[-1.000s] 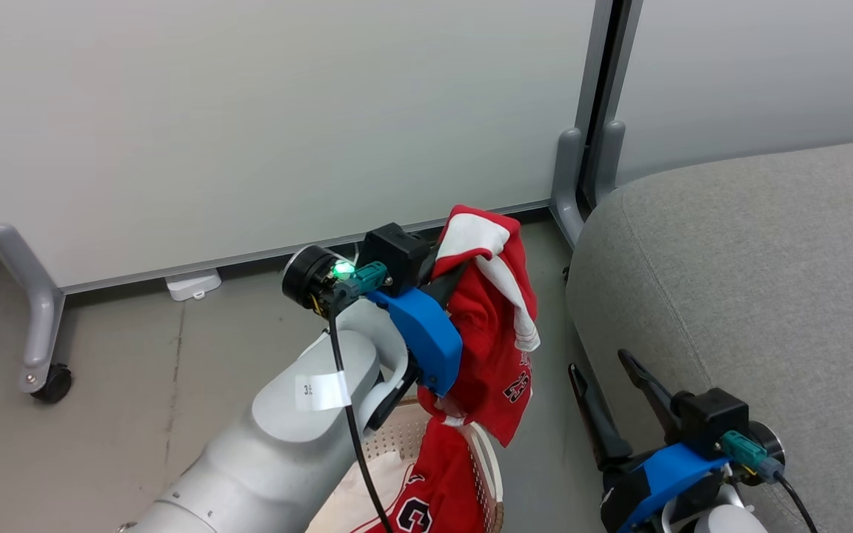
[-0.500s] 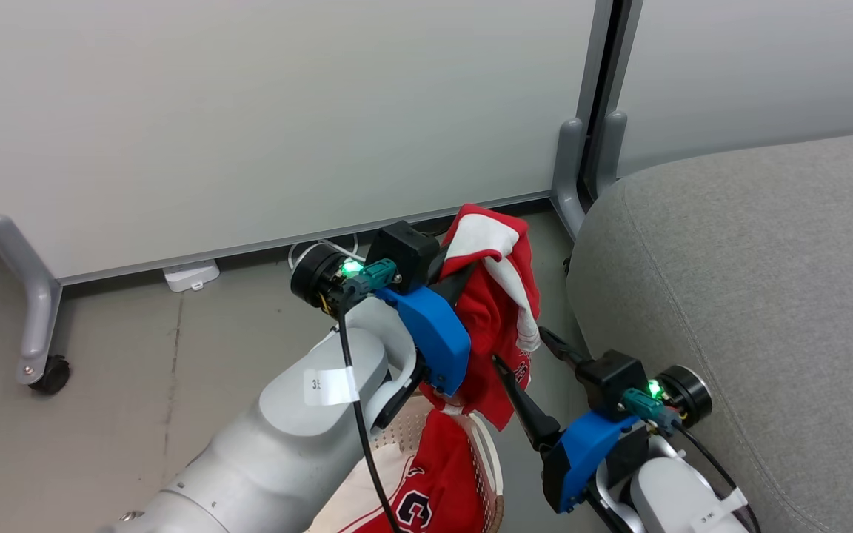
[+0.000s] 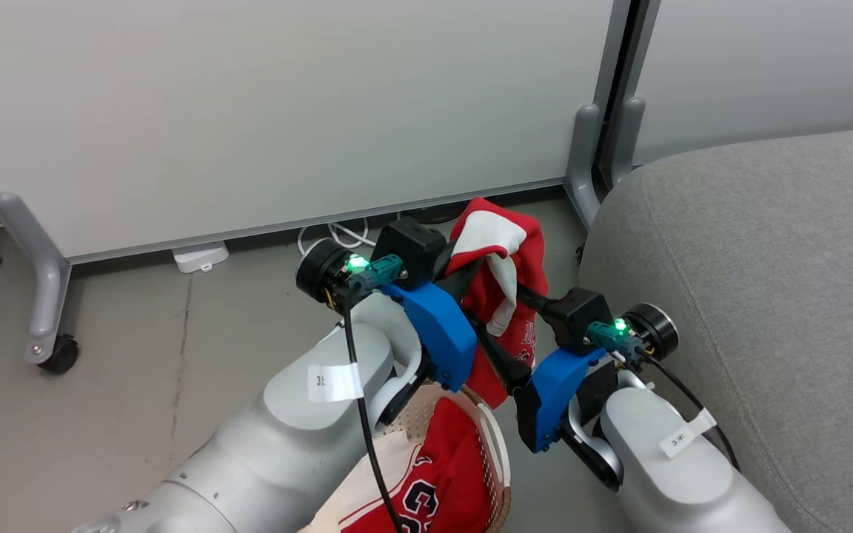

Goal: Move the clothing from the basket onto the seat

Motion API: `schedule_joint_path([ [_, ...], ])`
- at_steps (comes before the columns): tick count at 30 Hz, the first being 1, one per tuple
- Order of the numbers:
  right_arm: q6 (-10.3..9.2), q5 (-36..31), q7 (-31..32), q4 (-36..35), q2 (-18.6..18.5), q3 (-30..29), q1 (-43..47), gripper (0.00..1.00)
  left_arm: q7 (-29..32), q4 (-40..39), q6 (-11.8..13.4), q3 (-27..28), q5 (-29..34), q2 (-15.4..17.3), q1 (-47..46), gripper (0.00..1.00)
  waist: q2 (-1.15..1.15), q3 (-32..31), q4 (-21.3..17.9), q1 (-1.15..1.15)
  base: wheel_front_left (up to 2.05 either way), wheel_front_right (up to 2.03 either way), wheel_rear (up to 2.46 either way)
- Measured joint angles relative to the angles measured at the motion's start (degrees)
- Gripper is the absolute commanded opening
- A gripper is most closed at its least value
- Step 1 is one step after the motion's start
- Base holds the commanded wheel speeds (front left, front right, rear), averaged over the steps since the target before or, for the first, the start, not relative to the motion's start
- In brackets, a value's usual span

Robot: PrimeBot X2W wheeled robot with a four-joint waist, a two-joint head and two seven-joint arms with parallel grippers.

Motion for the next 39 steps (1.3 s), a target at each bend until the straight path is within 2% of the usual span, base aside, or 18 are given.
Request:
schedule_joint_path([
  [18,0.0,10.9,-3.5,10.5,0.0,8.8,-8.9,1.0,-0.4,-0.2,0.2,-2.8,-2.8,0.0,-1.7,0.0,0.0,0.4,0.5,0.0,0.0,0.0,0.0],
  [19,0.0,11.7,-3.5,10.9,0.0,9.3,-9.2,0.88,-0.4,-0.2,0.2,-2.9,-2.9,0.0,-1.7,0.0,0.0,0.4,0.6,0.0,0.0,0.0,0.0],
  [20,0.0,12.4,-3.6,11.3,0.0,9.8,-9.3,0.25,-0.4,-0.2,0.3,-3.0,-2.9,0.0,-1.7,0.0,0.0,0.4,0.5,0.0,0.0,0.0,0.0],
  [21,0.0,12.9,-3.8,11.6,0.0,10.3,-9.4,0.0,-0.4,-0.2,0.4,-3.1,-3.0,0.0,-1.7,0.0,0.0,0.3,0.5,0.0,0.0,0.0,0.0],
  [39,0.0,18.1,-5.4,15.1,0.0,14.7,-10.2,0.0,-0.5,1.2,0.7,-2.0,-3.3,0.0,-1.5,0.0,0.0,-0.6,-1.0,0.0,0.0,0.0,0.0],
])
